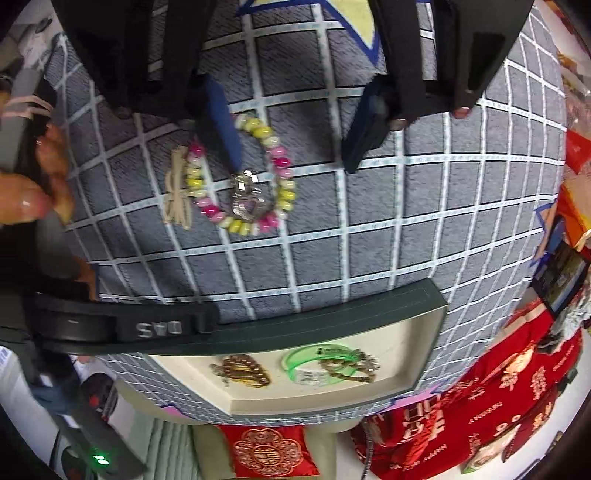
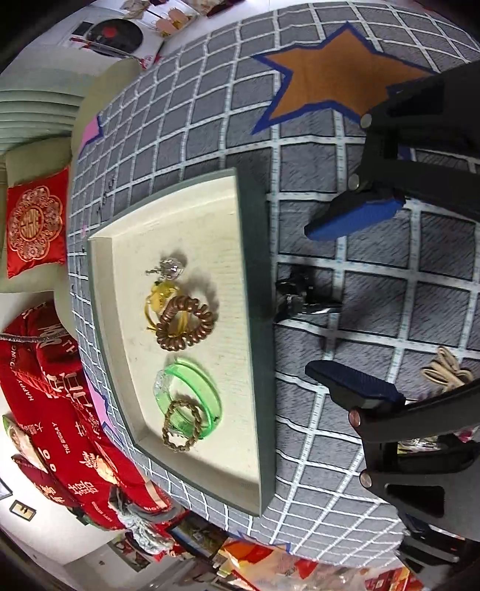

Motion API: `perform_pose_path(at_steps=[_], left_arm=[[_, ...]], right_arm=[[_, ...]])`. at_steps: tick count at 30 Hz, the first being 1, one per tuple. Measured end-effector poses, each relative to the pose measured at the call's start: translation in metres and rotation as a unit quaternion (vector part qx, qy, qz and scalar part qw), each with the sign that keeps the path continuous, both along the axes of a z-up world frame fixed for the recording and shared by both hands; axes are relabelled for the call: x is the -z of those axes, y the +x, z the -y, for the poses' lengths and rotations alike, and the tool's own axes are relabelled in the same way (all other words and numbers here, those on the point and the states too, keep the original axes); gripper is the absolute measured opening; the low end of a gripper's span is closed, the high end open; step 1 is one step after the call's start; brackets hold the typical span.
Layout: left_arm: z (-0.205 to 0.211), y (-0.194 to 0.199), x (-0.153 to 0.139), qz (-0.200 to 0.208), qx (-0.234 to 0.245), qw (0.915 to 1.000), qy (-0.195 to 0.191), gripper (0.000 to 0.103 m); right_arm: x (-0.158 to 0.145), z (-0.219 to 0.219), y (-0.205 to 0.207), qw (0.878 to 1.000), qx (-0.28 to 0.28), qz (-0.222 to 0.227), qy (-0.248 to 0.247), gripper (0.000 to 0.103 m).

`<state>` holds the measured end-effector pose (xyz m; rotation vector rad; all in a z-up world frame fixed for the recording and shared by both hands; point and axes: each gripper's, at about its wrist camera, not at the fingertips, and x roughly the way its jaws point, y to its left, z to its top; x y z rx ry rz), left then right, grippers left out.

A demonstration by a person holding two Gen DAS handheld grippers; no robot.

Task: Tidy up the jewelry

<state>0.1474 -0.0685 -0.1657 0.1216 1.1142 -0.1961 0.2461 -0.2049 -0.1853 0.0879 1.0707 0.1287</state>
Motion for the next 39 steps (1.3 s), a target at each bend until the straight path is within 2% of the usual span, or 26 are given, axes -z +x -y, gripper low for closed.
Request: perform_pose_path(at_steps=[5, 6, 8, 11, 13, 15, 22, 30, 39], left_arm=[[0.010, -0.002, -0.002, 0.004, 0.023, 0.9997, 0.006, 0.036], [0.012, -0.003, -0.002, 0.003, 0.030, 0.9996, 0.002, 0.032], [0.015, -0.005, -0.002, 0.005, 0.038, 0.9993, 0.003, 0.020], [0.013, -0.006, -0.002, 0.006, 0.043, 0.9989, -0.016, 0.020], [0.007, -0.007, -0.003, 0.002, 0.038, 0.9985, -0.040, 0.020], [0.001, -0.007, -0.005, 0.001, 0.032, 0.9976, -0.062, 0.020], [-0.019, -0.004, -0.023, 0.013, 0.017, 0.9955, -0.092, 0.020], [-0.032, 0.007, -0.046, 0.038, 0.013, 0.9931, -0.110, 0.020], [-0.041, 0.042, -0.078, 0.080, 0.015, 0.9898, -0.117, 0.020]], right_arm=[[-0.001, -0.003, 0.002, 1.000, 0.007, 0.006, -0.015, 0.043], [-0.001, -0.003, 0.002, 1.000, 0.007, 0.007, -0.018, 0.035], [-0.001, -0.003, 0.002, 1.000, 0.006, 0.008, -0.018, 0.031], [-0.002, -0.001, 0.001, 1.000, 0.008, 0.012, -0.015, 0.030], [-0.005, 0.002, -0.001, 1.000, 0.010, 0.018, -0.011, 0.024], [-0.010, 0.004, -0.005, 1.000, 0.007, 0.021, -0.004, 0.024], [-0.029, 0.011, -0.016, 0.999, -0.002, 0.035, 0.019, 0.024], [-0.054, 0.022, -0.025, 0.997, -0.005, 0.046, 0.062, 0.024], [-0.088, 0.024, -0.026, 0.995, -0.018, 0.072, 0.063, 0.024]])
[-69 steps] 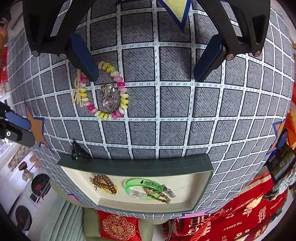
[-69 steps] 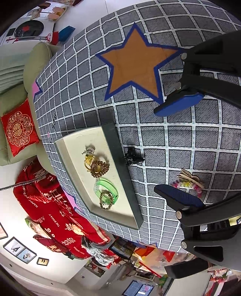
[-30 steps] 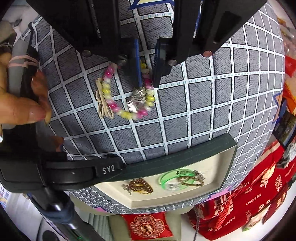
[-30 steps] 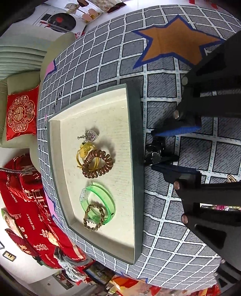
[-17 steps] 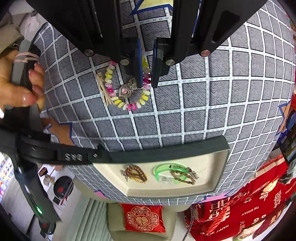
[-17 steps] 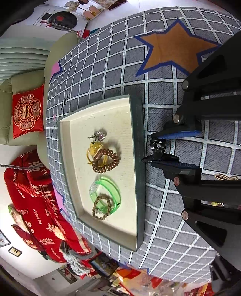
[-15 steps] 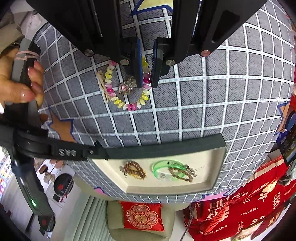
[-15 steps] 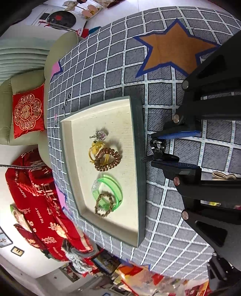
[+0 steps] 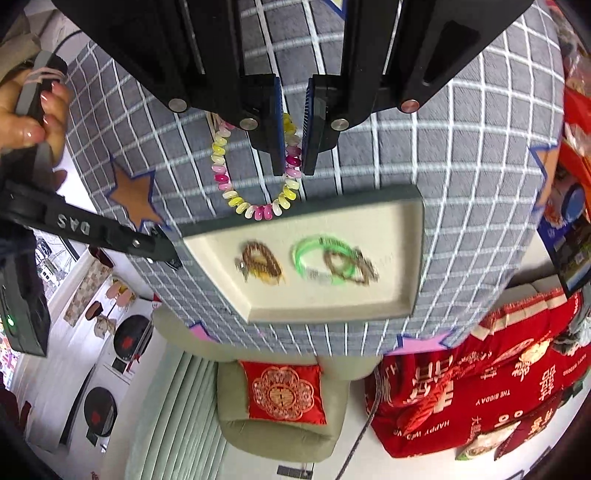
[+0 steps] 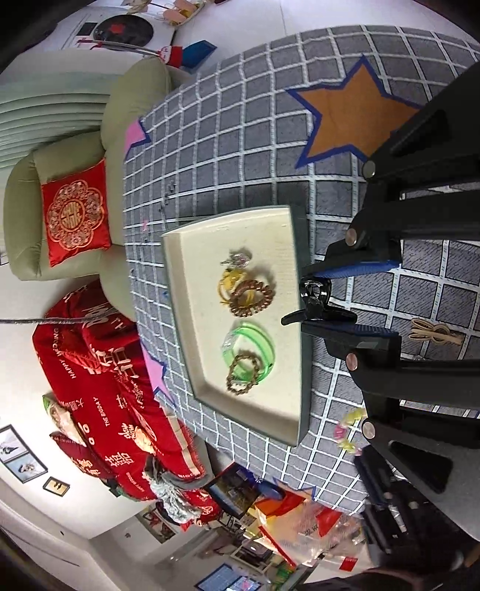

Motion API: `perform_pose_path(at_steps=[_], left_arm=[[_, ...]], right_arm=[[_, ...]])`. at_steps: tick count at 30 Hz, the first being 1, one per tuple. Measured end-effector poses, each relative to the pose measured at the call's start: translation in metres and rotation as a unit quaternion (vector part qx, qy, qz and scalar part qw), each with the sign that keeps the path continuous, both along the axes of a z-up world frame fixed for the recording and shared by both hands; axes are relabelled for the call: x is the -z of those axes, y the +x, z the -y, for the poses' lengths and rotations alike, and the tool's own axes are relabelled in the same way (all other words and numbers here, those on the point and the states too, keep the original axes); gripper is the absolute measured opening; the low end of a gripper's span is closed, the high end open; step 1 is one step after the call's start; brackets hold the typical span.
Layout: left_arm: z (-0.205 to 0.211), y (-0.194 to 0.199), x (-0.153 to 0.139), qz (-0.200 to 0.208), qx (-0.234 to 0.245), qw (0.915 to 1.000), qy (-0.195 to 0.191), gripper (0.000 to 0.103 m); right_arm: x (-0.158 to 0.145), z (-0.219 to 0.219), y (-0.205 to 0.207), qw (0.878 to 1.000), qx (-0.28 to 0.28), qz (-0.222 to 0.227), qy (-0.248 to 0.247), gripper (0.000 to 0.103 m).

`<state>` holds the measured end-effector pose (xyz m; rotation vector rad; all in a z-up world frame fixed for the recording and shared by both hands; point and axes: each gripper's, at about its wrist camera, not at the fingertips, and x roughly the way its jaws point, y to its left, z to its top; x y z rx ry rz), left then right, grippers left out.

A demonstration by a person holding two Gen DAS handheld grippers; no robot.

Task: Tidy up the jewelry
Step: 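Carry the beaded bracelet and claw clip into the tray and open both tools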

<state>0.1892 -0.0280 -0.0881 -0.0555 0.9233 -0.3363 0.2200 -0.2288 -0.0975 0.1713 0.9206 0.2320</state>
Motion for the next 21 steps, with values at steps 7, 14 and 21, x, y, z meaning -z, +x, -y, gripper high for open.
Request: perform_pose_path(at_steps=[7, 14, 21], left_arm=[[-0.009, 0.037, -0.014, 0.022, -0.012, 0.9997, -0.005, 0.020], [-0.015, 0.080, -0.016, 0.017, -0.033, 0.9991, -0.020, 0.020], [-0.005, 0.119, 0.000, 0.018, -0.044, 0.9989, 0.001, 0.020]], right_arm=[[-0.022, 0.001, 0.018, 1.000, 0.003, 0.017, -0.004, 0.024], [-0.026, 0.002, 0.046, 1.000, 0.014, 0.019, -0.013, 0.024], [-0.009, 0.004, 0.084, 1.000, 0.027, 0.003, -0.011, 0.024]])
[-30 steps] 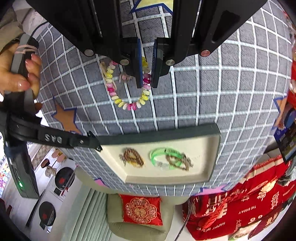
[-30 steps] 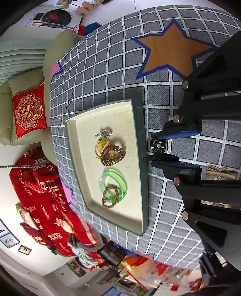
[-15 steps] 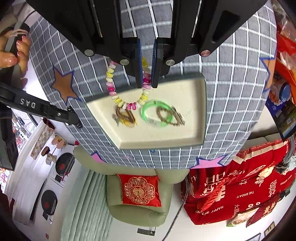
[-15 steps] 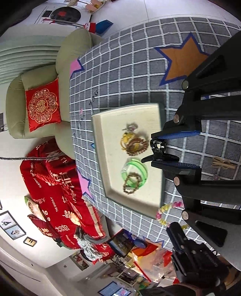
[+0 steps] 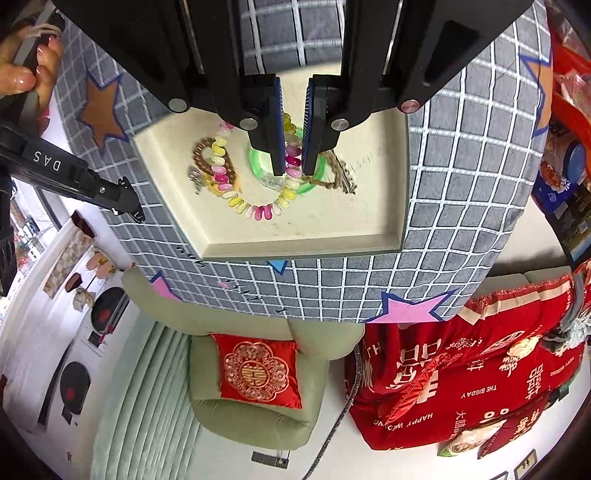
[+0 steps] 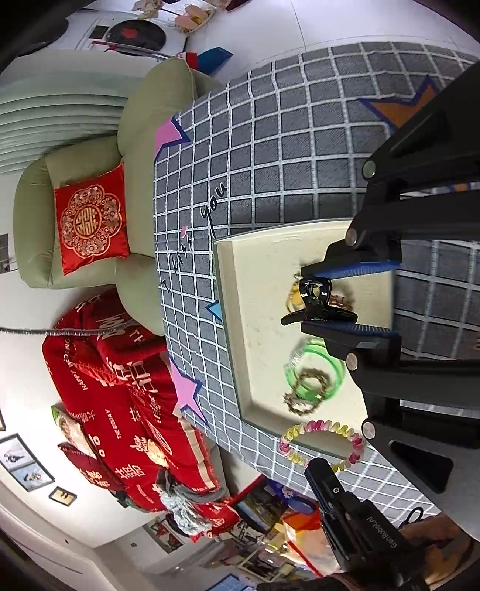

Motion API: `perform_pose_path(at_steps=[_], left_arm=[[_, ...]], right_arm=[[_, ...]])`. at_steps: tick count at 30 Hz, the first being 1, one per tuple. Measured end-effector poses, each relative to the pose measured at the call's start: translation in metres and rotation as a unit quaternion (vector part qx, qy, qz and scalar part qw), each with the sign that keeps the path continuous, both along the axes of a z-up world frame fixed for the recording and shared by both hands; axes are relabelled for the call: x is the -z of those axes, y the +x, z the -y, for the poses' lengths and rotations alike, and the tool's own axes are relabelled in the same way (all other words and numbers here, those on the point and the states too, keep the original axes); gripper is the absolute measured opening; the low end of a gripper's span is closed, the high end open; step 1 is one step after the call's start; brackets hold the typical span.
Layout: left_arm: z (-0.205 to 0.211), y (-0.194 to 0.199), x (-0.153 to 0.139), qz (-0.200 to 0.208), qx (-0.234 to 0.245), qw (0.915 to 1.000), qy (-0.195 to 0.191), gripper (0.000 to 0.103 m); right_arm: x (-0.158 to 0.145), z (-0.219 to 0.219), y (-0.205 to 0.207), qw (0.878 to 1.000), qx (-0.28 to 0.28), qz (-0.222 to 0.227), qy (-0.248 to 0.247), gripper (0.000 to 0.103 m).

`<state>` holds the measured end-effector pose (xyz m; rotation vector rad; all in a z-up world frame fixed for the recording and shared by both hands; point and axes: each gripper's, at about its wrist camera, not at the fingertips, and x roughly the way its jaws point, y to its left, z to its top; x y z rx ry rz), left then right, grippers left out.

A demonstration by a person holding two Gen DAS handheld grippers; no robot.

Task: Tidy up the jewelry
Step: 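Carry the beaded bracelet and claw clip into the tray and open both tools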

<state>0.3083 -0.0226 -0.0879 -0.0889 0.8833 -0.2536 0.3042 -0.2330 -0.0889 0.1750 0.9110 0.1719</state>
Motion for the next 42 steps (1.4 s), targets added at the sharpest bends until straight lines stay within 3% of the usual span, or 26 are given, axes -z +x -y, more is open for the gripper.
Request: perform_pose_path(at_steps=[5, 15, 26, 36, 38, 39, 42], left_arm=[[0.012, 0.025, 0.021, -0.006, 0.000, 0.9995, 0.029, 0.020], [0.020, 0.043, 0.051, -0.026, -0.001, 0.9988, 0.041, 0.020], [0.024, 0.046, 0.065, -0.033, -0.004, 0.9978, 0.057, 0.020], [0.034, 0.039, 0.063, -0.011, -0.003, 0.9944, 0.105, 0.020], [0.034, 0.036, 0.059, -0.004, -0.003, 0.9945, 0.105, 0.020], [0.034, 0.034, 0.057, -0.002, -0.003, 0.9945, 0.104, 0.020], [0.033, 0.032, 0.053, 0.003, -0.006, 0.9944, 0.105, 0.020]], right_arm=[[0.020, -0.002, 0.025, 1.000, 0.004, -0.015, 0.001, 0.024], [0.065, -0.005, 0.050, 0.999, 0.010, -0.039, -0.006, 0.024], [0.083, -0.008, 0.054, 0.999, 0.006, -0.050, -0.016, 0.024], [0.086, -0.010, 0.056, 0.998, 0.002, -0.058, -0.007, 0.025], [0.084, -0.008, 0.055, 0.998, 0.004, -0.056, -0.002, 0.036], [0.081, -0.006, 0.054, 0.999, 0.007, -0.053, 0.004, 0.050], [0.073, 0.000, 0.050, 0.999, 0.013, -0.044, 0.027, 0.054]])
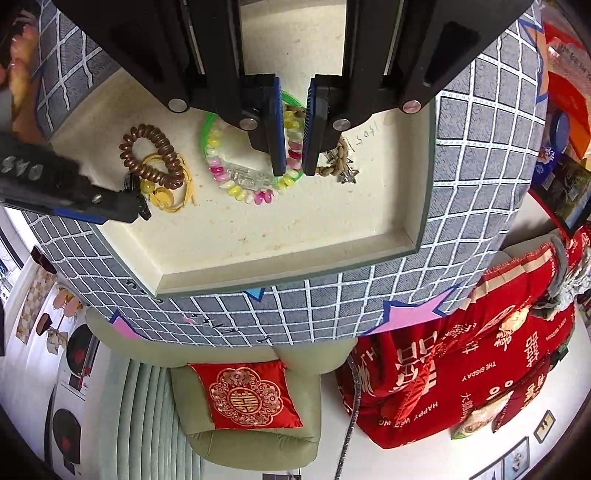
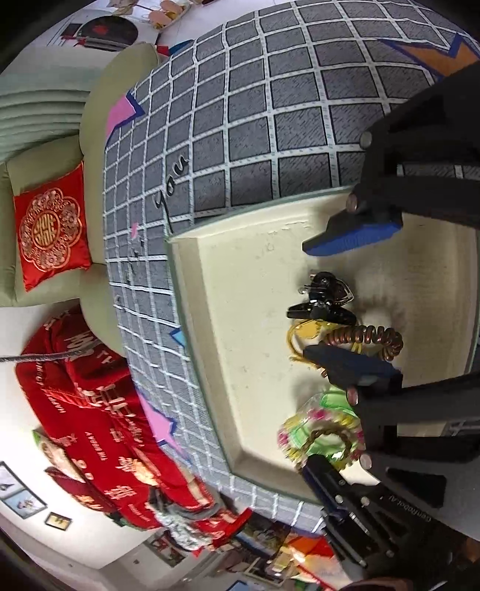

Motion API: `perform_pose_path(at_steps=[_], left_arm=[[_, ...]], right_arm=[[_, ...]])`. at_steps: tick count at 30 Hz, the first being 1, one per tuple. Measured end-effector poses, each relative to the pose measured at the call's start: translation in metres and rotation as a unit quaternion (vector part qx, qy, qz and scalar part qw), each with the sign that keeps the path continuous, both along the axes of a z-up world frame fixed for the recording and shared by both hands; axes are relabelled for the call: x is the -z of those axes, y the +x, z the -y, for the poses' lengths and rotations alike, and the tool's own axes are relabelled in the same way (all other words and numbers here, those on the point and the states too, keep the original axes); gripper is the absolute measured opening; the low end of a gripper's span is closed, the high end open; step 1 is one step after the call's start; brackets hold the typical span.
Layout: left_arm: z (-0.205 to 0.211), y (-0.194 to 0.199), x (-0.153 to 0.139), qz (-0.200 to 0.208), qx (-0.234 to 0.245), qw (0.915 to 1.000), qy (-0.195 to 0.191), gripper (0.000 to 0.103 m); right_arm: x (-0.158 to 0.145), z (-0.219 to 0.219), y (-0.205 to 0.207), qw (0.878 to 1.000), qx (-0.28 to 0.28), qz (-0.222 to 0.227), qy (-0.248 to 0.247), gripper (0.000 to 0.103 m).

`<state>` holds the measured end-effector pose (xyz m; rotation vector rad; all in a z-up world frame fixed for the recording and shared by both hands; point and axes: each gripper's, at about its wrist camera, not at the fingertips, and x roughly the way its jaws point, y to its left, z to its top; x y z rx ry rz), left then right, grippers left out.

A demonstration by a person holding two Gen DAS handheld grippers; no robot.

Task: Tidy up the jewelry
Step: 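Carry the beaded bracelet and claw clip into the tray and open both tools, then lift both tools and move toward the silver pendant and beige bunny-ear clip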

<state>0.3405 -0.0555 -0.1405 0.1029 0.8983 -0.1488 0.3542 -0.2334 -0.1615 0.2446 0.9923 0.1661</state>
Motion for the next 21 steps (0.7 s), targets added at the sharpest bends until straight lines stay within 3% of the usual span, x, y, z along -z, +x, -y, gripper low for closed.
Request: perform_pose_path(at_steps=[6, 10, 11, 12, 14, 17, 19, 21], left_arm=[[-0.004, -0.003, -0.010, 0.006, -0.001, 0.9999, -0.014, 0.020], [-0.013, -0.011, -0.025, 0.021, -0.008, 0.9986, -0.048, 0.023], [-0.013, -0.013, -0.028, 0.024, -0.009, 0.9985, -0.048, 0.066], [-0.015, -0.018, -0.032, 0.031, -0.016, 0.9983, -0.046, 0.102], [-0.017, -0.024, -0.037, 0.052, -0.032, 0.9974, -0.038, 0.103], [-0.018, -0.032, -0.036, 0.052, -0.015, 0.9978, -0.037, 0.103], [-0.019, -0.043, -0.037, 0.062, -0.010, 0.9978, -0.024, 0.103], [-0.022, -0.058, -0.036, 0.069, 0.003, 0.9974, -0.021, 0.103]], right_arm=[[-0.022, 0.012, -0.009, 0.999, 0.018, 0.019, 0.033, 0.054], [-0.033, 0.020, -0.020, 0.998, 0.031, 0.023, 0.050, 0.054], [-0.035, 0.021, -0.023, 0.998, 0.031, 0.025, 0.051, 0.054], [-0.038, 0.021, -0.028, 0.998, 0.030, 0.027, 0.050, 0.054], [-0.042, 0.021, -0.035, 0.998, 0.027, 0.031, 0.048, 0.054], [-0.049, 0.022, -0.050, 0.998, 0.026, 0.036, 0.050, 0.058], [-0.052, 0.024, -0.063, 0.997, 0.029, 0.038, 0.055, 0.070], [-0.055, 0.027, -0.077, 0.997, 0.030, 0.038, 0.058, 0.071]])
